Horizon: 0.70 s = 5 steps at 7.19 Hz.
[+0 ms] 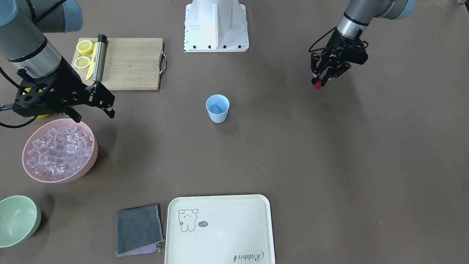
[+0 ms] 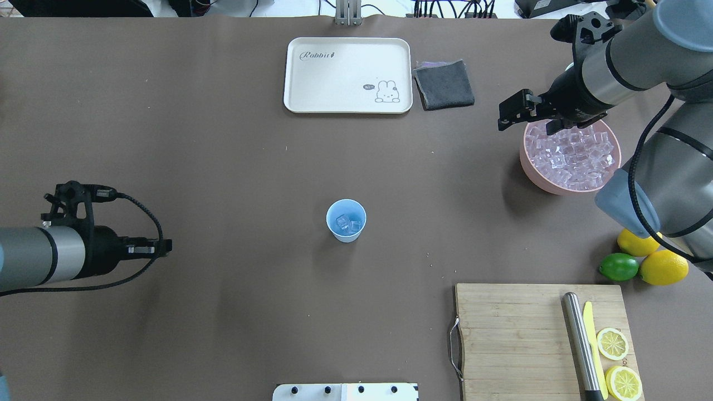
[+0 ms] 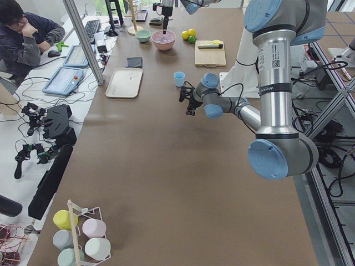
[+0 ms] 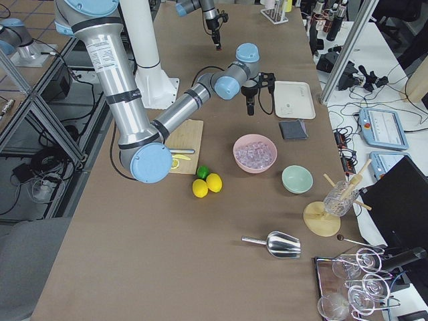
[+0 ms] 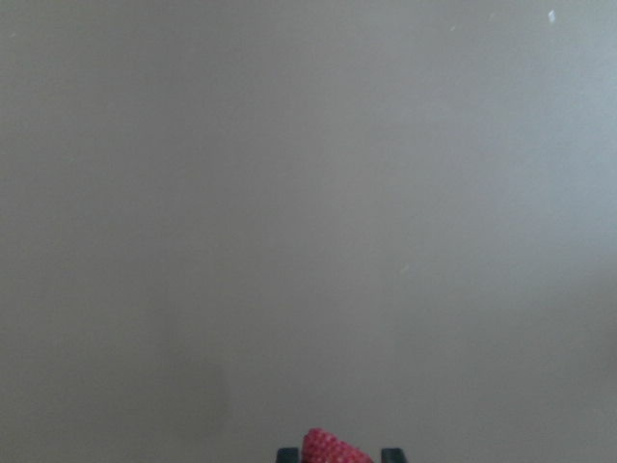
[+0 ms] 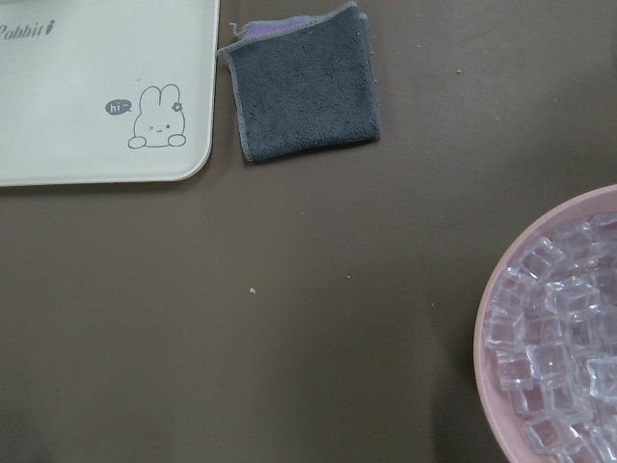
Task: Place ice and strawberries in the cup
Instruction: 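Lower the left gripper onto the red strawberry and grasp it, then carry the strawberry with the left gripper over the blue cup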
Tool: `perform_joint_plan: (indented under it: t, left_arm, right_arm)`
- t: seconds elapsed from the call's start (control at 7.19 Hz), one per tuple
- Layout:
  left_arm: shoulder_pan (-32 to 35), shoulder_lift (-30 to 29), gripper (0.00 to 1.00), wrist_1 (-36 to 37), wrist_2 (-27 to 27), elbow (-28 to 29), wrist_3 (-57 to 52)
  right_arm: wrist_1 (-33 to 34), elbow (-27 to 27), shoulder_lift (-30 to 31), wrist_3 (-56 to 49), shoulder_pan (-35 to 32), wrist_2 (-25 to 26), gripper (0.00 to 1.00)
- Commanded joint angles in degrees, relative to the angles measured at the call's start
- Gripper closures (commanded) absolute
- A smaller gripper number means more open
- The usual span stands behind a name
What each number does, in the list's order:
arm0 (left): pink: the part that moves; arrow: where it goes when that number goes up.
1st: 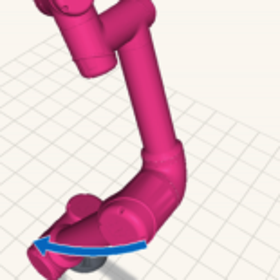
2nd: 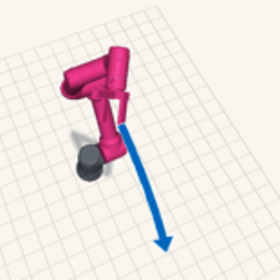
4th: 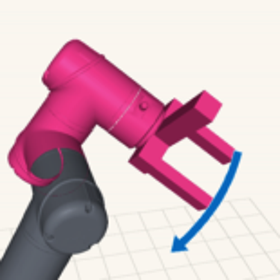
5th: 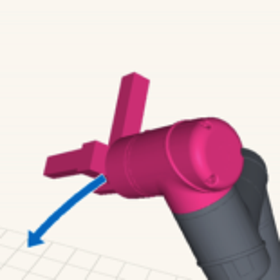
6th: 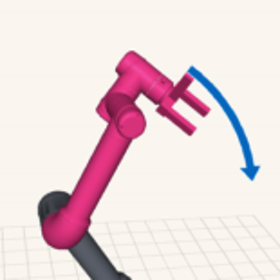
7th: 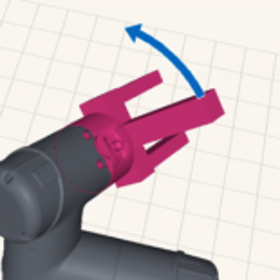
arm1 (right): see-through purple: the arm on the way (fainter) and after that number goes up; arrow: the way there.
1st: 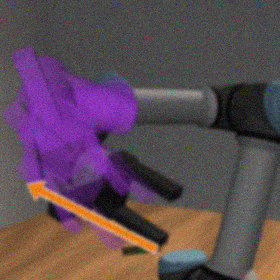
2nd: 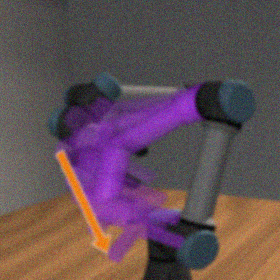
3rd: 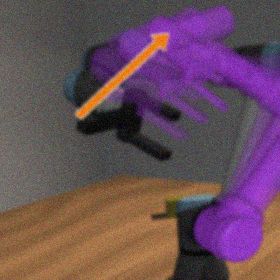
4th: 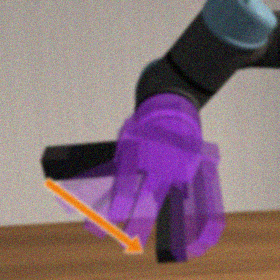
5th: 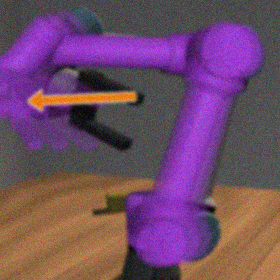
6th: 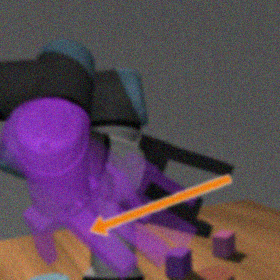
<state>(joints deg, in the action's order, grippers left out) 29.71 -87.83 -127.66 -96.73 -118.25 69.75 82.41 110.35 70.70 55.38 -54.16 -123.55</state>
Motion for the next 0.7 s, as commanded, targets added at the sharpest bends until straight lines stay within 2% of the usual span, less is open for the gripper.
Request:
perform_joint_plan:
  t: [0.0,0.14,0.28,0.42,0.56]
  left_arm:
    - [3.77,-22.44,1.0,14.44,-0.83,6.08,-0.41]
    - [3.69,-31.34,1.0,24.55,-0.65,6.36,-0.06]
    - [3.51,-36.13,1.0,27.35,-0.22,8.11,0.21]
    - [2.81,-38.44,1.0,26.77,1.09,11.61,2.13]
    - [0.2,-41.34,1.0,26.59,5.19,15.56,2.67]
  right_arm:
    - [0.04,-1.18,-0.3,-0.54,0.1,0.06,0.01]
    - [0.04,-2.23,-0.56,-0.63,0.1,0.06,0.01]
    - [0.04,-2.33,-0.74,-0.45,0.1,0.15,0.01]
    - [-0.05,-2.24,-0.91,-0.02,0.1,0.15,0.01]
    - [-0.05,-2.24,-0.91,0.07,0.1,0.23,0.01]
